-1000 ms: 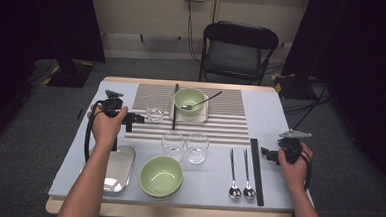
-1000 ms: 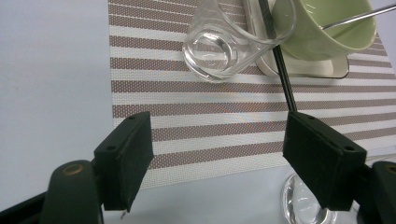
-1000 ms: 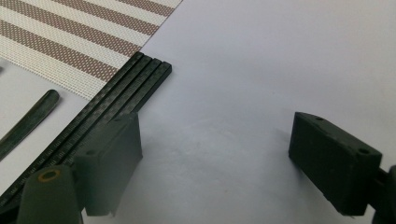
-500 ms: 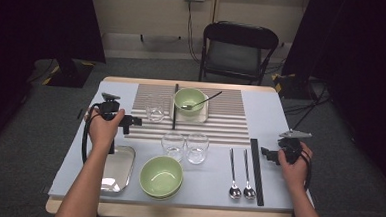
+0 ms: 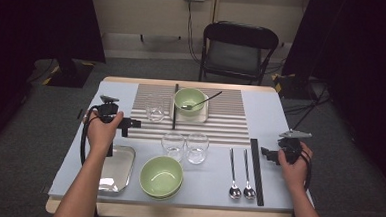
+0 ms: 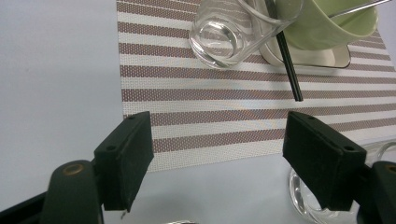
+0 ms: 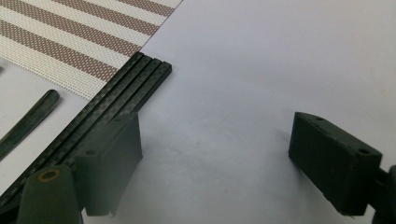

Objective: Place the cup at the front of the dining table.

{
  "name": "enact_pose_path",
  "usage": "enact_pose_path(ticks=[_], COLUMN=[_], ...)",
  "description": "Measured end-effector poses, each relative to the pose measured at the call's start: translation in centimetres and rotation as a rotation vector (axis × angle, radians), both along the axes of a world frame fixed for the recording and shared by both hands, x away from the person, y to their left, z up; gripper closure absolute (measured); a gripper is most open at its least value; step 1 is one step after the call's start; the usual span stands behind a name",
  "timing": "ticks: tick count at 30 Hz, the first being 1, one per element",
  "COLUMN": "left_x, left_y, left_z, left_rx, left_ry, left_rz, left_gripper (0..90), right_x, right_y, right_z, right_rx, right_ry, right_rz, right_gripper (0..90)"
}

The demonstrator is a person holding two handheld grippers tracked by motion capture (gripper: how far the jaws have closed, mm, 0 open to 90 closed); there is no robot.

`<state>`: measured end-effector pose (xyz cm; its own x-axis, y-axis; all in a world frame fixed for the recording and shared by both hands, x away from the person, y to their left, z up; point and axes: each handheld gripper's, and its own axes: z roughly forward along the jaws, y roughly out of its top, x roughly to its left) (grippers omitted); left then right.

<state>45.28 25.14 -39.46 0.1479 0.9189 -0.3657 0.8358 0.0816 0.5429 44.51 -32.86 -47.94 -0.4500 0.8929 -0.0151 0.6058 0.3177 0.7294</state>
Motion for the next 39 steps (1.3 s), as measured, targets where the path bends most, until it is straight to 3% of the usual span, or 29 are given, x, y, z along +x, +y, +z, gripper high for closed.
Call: enact_pose_path(ticks=[17, 28, 39], left_x=[-0.8, -1.5, -2.0], left_y=[0.4, 1.1, 1.5], left_z=[-0.3, -0.3, -0.2], left_rx=[0.000, -0.006, -0.013], left_ry=[-0.001, -0.009, -0.017], left_rz=[-0.019, 0.002, -0.008], left_gripper=[24.4, 24.4, 24.4], right_x=[0.0, 0.0, 0.0], right_y=[0.0, 0.0, 0.0], right_z=[0.0, 0.0, 0.0], right_rx=[0.000, 0.000, 0.000], right_ry=[0.000, 0.000, 0.000], right_rz=[0.000, 0.000, 0.000], right_gripper=[16.1, 16.1, 16.1])
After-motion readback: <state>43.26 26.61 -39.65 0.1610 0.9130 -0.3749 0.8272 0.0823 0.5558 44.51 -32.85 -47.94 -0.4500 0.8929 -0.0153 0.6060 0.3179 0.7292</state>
